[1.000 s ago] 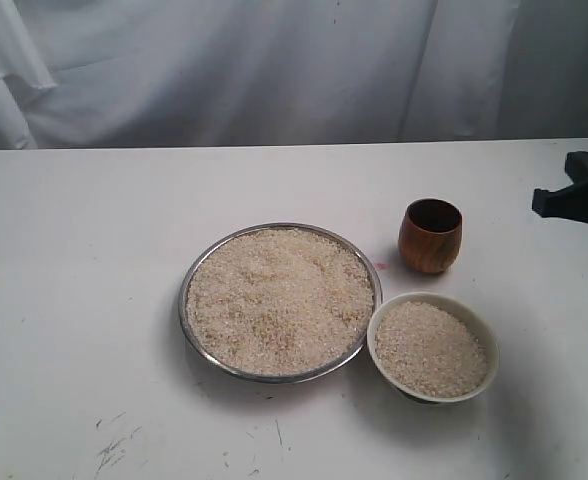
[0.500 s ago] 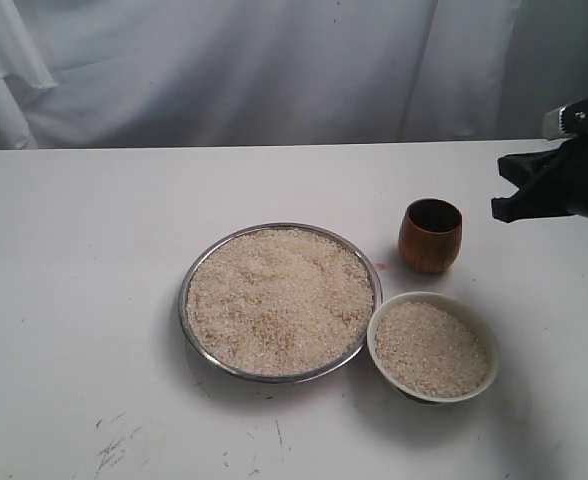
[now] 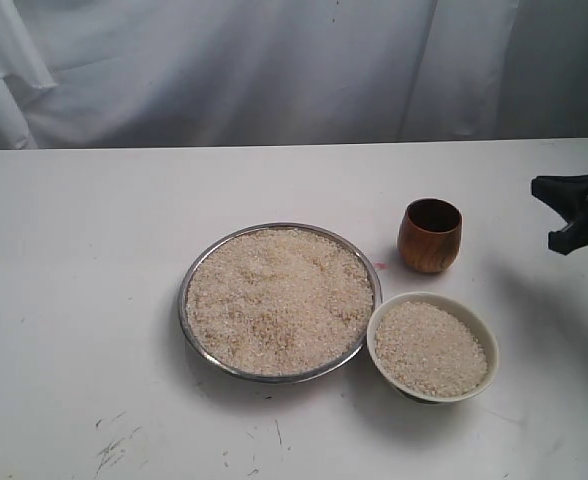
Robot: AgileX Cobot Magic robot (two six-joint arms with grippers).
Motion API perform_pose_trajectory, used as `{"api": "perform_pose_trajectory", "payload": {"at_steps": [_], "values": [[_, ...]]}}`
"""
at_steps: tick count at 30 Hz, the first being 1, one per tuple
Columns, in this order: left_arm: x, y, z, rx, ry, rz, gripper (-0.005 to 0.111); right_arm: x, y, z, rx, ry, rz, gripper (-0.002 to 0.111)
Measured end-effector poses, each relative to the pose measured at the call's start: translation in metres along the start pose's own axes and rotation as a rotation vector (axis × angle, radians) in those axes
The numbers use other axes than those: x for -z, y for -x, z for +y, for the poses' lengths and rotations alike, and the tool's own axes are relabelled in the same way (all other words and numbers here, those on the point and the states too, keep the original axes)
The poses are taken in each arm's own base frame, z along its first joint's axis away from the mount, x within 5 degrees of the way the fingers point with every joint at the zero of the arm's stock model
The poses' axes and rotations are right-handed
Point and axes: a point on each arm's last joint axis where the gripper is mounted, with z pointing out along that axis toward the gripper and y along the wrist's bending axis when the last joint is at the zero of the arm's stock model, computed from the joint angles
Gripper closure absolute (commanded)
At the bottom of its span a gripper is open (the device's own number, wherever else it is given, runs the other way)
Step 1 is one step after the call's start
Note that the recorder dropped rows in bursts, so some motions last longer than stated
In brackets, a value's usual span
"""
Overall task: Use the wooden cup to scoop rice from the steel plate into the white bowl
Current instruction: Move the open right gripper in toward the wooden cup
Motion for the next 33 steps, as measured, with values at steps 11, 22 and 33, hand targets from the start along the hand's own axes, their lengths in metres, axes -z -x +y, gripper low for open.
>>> {"api": "perform_pose_trajectory", "payload": {"at_steps": [11,22,33], "values": [[0.000,0.000,0.000,0.000,0.000,0.000,0.107,-0.008,-0.043,0.011,-0.186,0.088,0.096,0.096],[0.000,0.000,0.000,0.000,0.000,0.000,0.107,-0.009,-0.041,0.005,-0.367,0.019,0.057,0.013],[0.000,0.000,0.000,0.000,0.000,0.000,0.107,-0.009,-0.038,-0.002,-0.485,-0.062,0.015,0.013]]}}
